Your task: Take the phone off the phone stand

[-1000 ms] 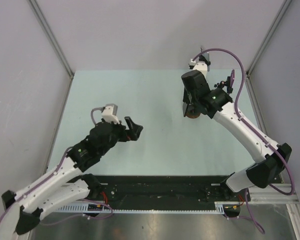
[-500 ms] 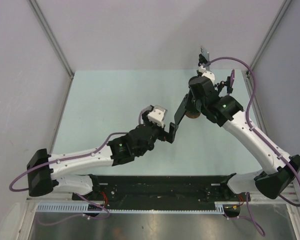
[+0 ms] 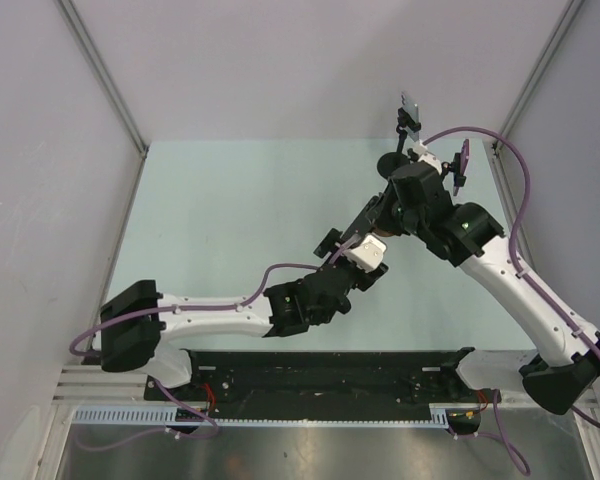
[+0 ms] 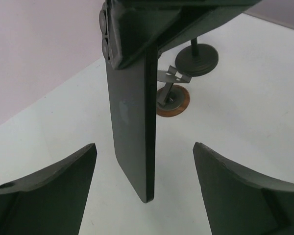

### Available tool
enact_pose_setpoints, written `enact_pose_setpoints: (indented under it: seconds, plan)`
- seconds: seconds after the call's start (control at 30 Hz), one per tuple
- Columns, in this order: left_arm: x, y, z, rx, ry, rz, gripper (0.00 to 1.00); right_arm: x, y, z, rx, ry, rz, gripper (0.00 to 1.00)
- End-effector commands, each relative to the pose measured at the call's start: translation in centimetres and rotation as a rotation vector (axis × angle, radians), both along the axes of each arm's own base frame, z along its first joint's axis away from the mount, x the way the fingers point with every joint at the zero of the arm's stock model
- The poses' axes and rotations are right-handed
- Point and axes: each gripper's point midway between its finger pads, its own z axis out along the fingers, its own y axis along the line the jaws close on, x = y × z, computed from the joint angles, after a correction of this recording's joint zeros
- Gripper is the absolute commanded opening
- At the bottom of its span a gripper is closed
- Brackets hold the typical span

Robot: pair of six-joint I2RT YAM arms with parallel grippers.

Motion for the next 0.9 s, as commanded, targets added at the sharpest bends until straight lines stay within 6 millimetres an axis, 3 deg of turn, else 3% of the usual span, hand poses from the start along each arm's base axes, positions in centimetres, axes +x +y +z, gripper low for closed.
enact_pose_setpoints:
  seconds: [0.0, 0.07, 0.17, 0.33, 0.43, 0.47, 0.53, 0.63, 0.67, 0.73, 0.77, 0.83, 0.87]
  plan:
    - [1.3, 0.6, 2.3, 0.012, -0.108, 0.080, 0.83, -0.7, 0.5, 2.8, 0.127, -0.048, -0.007, 0.00]
    - [1.4, 0.5, 2.1, 0.025, -0.126, 0.084, 0.78, -0.9, 0.6, 2.7, 0.142, -0.041, -0.005, 0.00]
    - [1.6, 0.4, 1.6, 0.046, -0.139, 0.098, 0.61, -1.3, 0.7, 2.5, 0.168, -0.032, -0.005, 0.00]
    - [1.9, 0.4, 0.9, 0.071, -0.149, 0.122, 0.42, -1.6, 0.7, 2.6, 0.198, -0.027, -0.016, 0.00]
    - [1.7, 0.3, 0.7, 0.071, -0.148, 0.123, 0.21, -1.7, 0.8, 2.5, 0.209, -0.022, -0.015, 0.00]
    - [1.7, 0.4, 0.7, 0.068, -0.146, 0.128, 0.09, -1.7, 0.8, 2.6, 0.214, -0.025, -0.016, 0.00]
    - [1.6, 0.4, 0.7, 0.062, -0.143, 0.128, 0.00, -1.8, 0.8, 2.5, 0.221, -0.026, -0.015, 0.02]
    - [1.4, 0.7, 0.7, 0.042, -0.132, 0.131, 0.01, -1.8, 0.7, 2.9, 0.231, -0.044, -0.013, 0.20]
    - [1.3, 0.8, 0.7, 0.023, -0.124, 0.132, 0.00, -1.8, 0.7, 3.0, 0.229, -0.050, -0.011, 0.33]
    - [1.2, 1.1, 0.7, 0.006, -0.115, 0.129, 0.01, -1.7, 0.4, 3.7, 0.238, -0.079, -0.016, 0.47]
    - [1.1, 1.1, 0.6, -0.011, -0.104, 0.127, 0.00, -1.7, 0.3, 3.8, 0.237, -0.086, -0.013, 0.61]
    - [0.9, 1.3, 0.3, -0.024, -0.093, 0.120, 0.00, -1.7, 0.1, 4.5, 0.238, -0.117, -0.001, 0.75]
    - [0.7, 1.4, 0.5, -0.050, -0.084, 0.115, 0.01, -1.6, -0.2, 4.6, 0.235, -0.124, -0.003, 0.88]
